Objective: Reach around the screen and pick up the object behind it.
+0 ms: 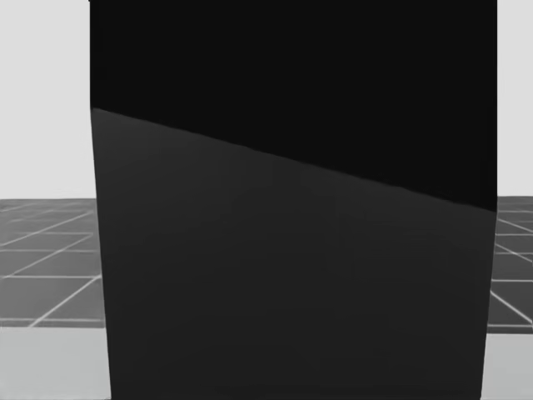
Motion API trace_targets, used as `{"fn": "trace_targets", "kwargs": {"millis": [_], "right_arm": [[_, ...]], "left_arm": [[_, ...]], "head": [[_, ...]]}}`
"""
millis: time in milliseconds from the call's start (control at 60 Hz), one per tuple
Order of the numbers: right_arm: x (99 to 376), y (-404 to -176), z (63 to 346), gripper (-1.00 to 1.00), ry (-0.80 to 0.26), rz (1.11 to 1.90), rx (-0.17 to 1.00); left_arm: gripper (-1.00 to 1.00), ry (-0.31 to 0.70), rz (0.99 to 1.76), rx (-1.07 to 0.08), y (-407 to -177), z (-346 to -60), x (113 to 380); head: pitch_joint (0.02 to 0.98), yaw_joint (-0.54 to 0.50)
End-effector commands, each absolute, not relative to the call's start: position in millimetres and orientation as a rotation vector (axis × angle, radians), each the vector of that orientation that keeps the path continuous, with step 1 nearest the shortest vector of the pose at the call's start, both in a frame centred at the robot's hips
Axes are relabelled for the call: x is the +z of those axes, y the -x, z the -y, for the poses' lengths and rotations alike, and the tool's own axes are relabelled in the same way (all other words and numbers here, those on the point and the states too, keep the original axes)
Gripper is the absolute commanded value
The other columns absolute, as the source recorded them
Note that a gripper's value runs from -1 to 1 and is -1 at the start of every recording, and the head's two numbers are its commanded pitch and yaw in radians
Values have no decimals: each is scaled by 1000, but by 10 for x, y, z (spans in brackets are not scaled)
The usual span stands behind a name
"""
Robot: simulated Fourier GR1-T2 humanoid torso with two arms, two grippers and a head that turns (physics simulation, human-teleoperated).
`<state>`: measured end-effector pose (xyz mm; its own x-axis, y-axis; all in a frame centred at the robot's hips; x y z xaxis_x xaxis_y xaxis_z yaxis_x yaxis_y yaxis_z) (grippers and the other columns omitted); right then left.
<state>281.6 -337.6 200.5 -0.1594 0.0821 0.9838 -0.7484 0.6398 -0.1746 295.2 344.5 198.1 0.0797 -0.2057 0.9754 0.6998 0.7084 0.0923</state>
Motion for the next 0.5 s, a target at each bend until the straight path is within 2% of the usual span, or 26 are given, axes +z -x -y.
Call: {"fn": "trace_targets", "kwargs": {"millis": [17,250,500], "right_arm": [[1966,-2775,3357,-1000,-592,1566,845],[1949,-2769,3360,-1000,-602,1561,863],[1937,-2745,3342,-1000,-604,1552,887]], "left_arm": [[-1000,478,1289,-748,-3138,-3476,1905],[-1000,469,1232,-799,-3420,-3413,1854],[-1000,484,1199,-831,-3679,-3186,1772]], "head": [[157,50],[161,55],[163,42]]}}
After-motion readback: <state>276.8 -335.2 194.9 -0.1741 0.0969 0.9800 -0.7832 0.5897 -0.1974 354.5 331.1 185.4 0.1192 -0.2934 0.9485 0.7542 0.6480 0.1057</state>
